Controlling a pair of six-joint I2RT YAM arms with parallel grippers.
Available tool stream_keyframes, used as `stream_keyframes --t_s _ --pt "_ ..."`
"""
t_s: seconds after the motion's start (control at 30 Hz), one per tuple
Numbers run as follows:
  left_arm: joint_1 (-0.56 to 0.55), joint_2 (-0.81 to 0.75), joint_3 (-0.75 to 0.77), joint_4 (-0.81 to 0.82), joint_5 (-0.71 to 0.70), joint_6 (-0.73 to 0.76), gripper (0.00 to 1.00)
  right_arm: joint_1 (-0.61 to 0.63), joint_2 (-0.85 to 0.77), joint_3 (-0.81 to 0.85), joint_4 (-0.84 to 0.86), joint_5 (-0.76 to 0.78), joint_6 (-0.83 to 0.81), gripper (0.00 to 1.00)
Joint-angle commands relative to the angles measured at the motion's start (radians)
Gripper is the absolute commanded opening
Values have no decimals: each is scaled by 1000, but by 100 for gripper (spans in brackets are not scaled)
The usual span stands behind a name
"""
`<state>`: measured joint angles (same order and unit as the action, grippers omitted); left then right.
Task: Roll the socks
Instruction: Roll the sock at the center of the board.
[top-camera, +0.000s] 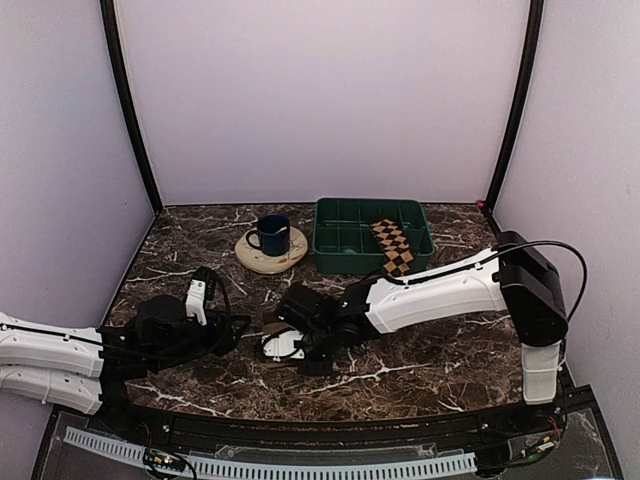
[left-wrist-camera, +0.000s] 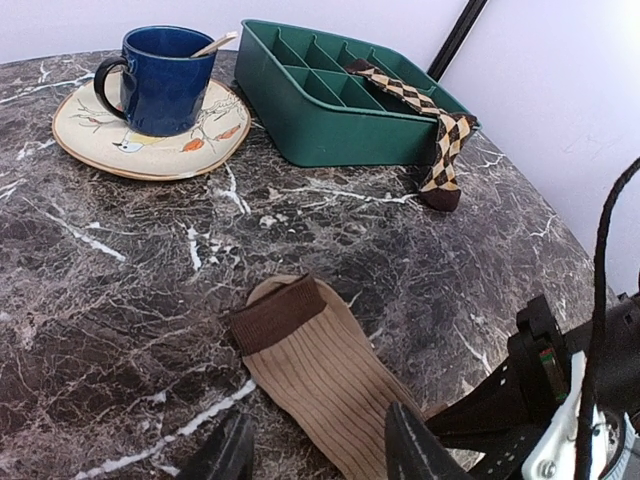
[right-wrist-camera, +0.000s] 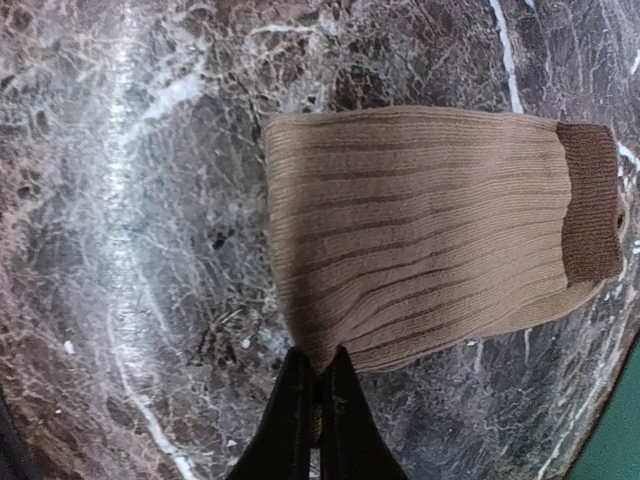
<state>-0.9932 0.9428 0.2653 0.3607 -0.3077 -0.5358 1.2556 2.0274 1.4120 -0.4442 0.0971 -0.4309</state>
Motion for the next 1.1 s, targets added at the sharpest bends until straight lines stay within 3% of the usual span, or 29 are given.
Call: stream_keyframes --t_s 0.0,0.3,0.83,1.07 --pt "-7 -16 -35 8 35 10 48 -46 36 73 -112 -208 100 1" --pt "-7 -19 -46 3 123 28 47 -109 112 147 -197 -444 159 1" --pt "-7 -51 -70 -29 230 61 44 -200 166 242 -279 -668 173 3" --pt "-11 54 -17 -26 344 167 43 -238 211 292 -330 -763 172 3"
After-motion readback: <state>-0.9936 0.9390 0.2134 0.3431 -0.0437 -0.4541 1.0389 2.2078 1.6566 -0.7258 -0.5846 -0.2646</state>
